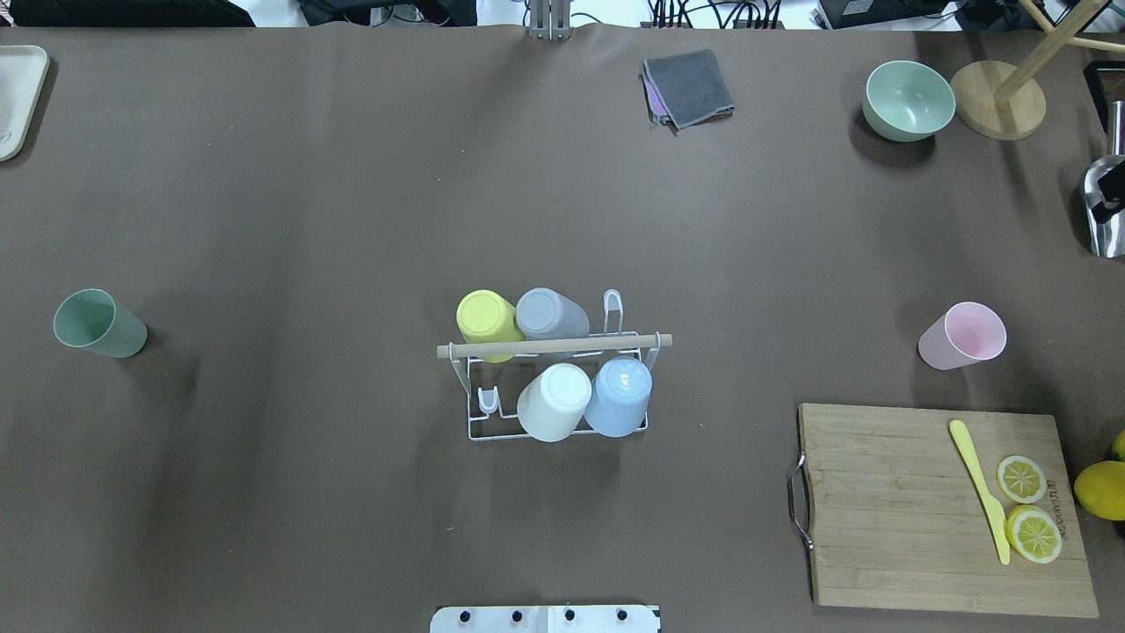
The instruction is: Place cup on cup holder
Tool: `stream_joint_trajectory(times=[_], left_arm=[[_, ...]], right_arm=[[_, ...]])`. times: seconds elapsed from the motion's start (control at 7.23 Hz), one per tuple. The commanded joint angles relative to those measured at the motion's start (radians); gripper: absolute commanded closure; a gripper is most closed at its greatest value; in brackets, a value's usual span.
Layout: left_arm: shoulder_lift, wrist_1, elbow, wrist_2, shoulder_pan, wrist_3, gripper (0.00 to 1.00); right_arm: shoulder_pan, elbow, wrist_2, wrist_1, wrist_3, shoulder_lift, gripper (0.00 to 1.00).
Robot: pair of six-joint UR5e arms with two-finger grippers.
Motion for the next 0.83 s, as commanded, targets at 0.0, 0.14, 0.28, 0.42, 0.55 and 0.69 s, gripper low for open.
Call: stream_joint_trajectory(times=[0.0,0.14,0.28,0.42,0.55,0.69], left_arm=[[-0.002,-0.002,0.001,0.000,0.002,0.000,0.03],[-0.014,0.001,0.007,0.001,0.005,0.000,0.03],[-0.023,0.001,0.013,0.001,0.017,-0.002,0.03],[-0.049,0.002,0.030,0.001,0.052,-0.003,0.03],[-0.079,0.016,0.041,0.003,0.101,-0.027,0.03],[-0.133,0.021,0.065,0.013,0.137,-0.093,0.03]], right_arm=[[-0.027,-0.118,0.066,0.000,0.012,0.078,0.04],[-0.037,-0.171,0.112,0.000,0.014,0.102,0.05],[-0.047,-0.195,0.111,0.006,0.043,0.106,0.06],[-0.074,-0.201,0.111,0.001,0.090,0.114,0.06],[-0.093,-0.232,0.112,0.004,0.098,0.117,0.06],[-0.094,-0.268,0.112,0.001,0.100,0.146,0.06]])
